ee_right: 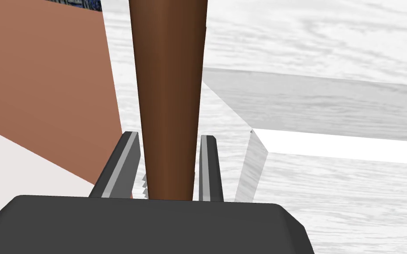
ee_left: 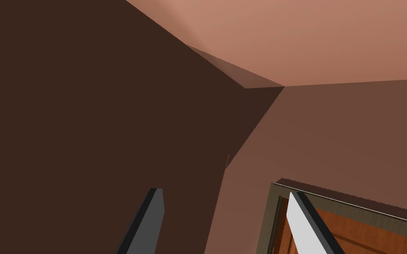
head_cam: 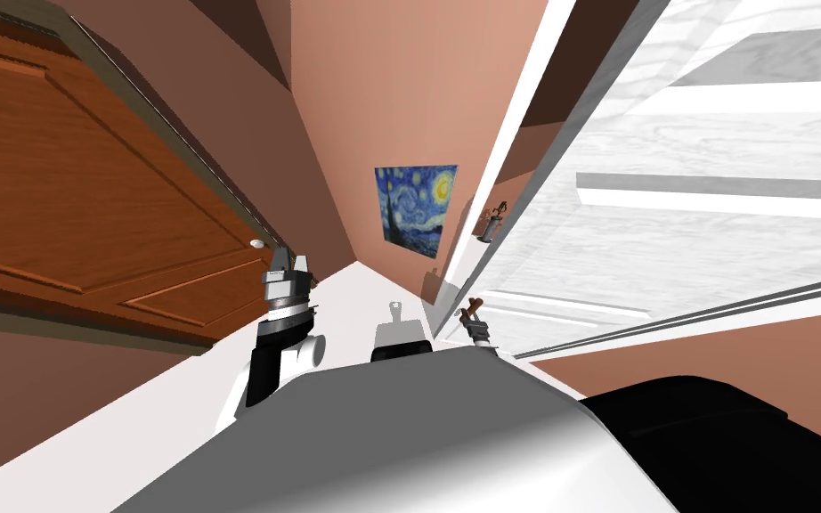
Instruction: Pull the door open
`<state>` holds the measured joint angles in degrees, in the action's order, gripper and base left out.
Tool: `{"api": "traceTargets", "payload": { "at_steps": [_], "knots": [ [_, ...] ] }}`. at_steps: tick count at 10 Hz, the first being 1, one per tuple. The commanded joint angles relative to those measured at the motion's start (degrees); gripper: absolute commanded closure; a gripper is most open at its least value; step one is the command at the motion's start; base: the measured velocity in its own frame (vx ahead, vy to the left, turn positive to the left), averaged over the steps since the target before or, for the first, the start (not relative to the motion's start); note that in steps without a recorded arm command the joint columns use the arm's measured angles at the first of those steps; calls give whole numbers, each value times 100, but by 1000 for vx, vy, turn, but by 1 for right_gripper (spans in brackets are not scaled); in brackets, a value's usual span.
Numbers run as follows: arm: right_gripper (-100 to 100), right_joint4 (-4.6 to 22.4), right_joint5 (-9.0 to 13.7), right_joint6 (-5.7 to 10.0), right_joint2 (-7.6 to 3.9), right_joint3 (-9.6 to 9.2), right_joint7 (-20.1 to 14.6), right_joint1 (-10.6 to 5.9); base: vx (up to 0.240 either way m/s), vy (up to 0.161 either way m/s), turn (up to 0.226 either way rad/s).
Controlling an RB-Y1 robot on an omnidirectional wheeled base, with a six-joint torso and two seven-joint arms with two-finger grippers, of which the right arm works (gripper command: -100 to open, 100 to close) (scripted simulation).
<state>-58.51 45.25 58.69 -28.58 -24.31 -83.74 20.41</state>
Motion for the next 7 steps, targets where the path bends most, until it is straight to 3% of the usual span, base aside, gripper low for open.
{"api": "traceTargets", "payload": {
  "at_steps": [1,5,6,7],
  "knots": [
    [100,-4,-50,82,-68,-106,-82,67,-207,2,93],
    [100,57,-185,344,-282,-365,-325,160,-240,-32,117],
    [100,48,-172,312,-245,-330,-289,130,-109,4,23],
    [100,117,-225,402,-307,-425,-391,144,-180,14,146]
  ]
}}
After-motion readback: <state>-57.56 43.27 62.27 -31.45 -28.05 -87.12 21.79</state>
